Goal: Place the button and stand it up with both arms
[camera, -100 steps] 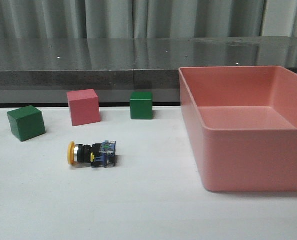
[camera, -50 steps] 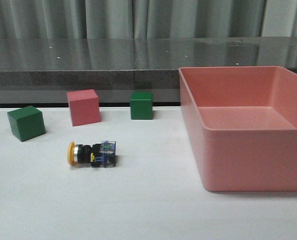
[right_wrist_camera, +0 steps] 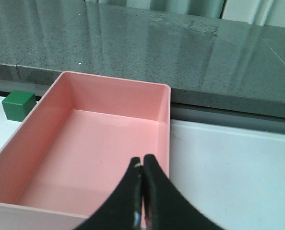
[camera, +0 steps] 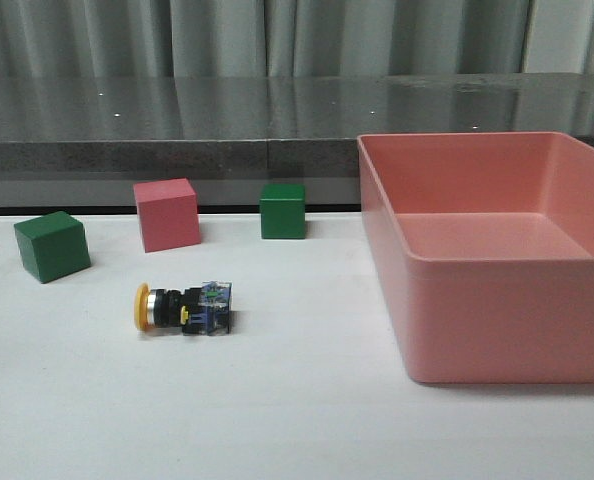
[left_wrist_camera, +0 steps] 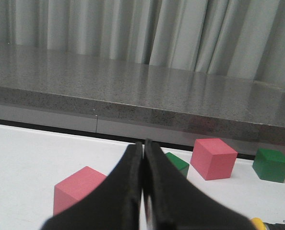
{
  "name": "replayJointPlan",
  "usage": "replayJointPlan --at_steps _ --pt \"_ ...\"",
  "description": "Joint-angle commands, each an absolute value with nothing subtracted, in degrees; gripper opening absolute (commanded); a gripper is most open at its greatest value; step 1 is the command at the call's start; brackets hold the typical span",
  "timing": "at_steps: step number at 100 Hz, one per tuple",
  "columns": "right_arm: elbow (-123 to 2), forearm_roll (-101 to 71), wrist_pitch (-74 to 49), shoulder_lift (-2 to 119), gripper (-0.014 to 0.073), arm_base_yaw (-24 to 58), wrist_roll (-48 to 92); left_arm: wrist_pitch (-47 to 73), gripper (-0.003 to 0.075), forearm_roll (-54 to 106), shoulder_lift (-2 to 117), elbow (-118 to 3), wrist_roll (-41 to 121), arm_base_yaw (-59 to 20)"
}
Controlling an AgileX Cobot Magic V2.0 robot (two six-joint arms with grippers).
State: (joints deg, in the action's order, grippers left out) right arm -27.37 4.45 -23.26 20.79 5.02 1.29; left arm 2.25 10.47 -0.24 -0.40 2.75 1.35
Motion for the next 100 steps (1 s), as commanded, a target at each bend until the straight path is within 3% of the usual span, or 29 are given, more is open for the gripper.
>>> replayJointPlan --at_steps 1,16,38,56,66,78,83,90,100 --pt "-28.80 5.25 -18.76 21.20 -0.0113 4.77 1.18 -0.84 -0.0020 11.95 -0.81 -3.99 2.25 0.50" --pt "-28.80 5.25 -18.69 21.20 -0.0113 4.77 1.18 1.15 -0.0020 11.84 5.44 -13.18 2.65 -1.07" --pt "-28.80 5.25 -18.58 21.20 -0.0113 4.77 1.18 10.34 -0.0019 10.56 24.25 -28.63 3.08 -3.35" --pt "-28.80 5.25 -18.42 21.20 -0.0113 4.77 1.18 14.26 0.0003 10.56 39.15 -39.23 14.13 -5.91" --pt "-28.80 5.25 -18.31 21.20 -0.0113 4.77 1.18 14.35 0.0147 10.56 45.40 -43.28 19.68 -7.95" --pt "-28.80 5.25 -18.31 21.20 -0.0113 4.77 1.18 11.53 0.0491 11.42 51.08 -46.37 22.49 -10.61" --pt "-28.80 5.25 -18.31 21.20 -0.0113 4.77 1.18 8.27 0.0591 11.87 53.09 -46.76 22.49 -11.43" --pt "-28.80 5.25 -18.31 21.20 -0.0113 4.77 1.18 3.22 0.0656 12.59 55.94 -46.85 21.94 -11.98" --pt "-28.80 5.25 -18.31 21.20 -0.0113 4.77 1.18 3.36 0.0649 17.40 59.08 -46.85 21.81 -12.13"
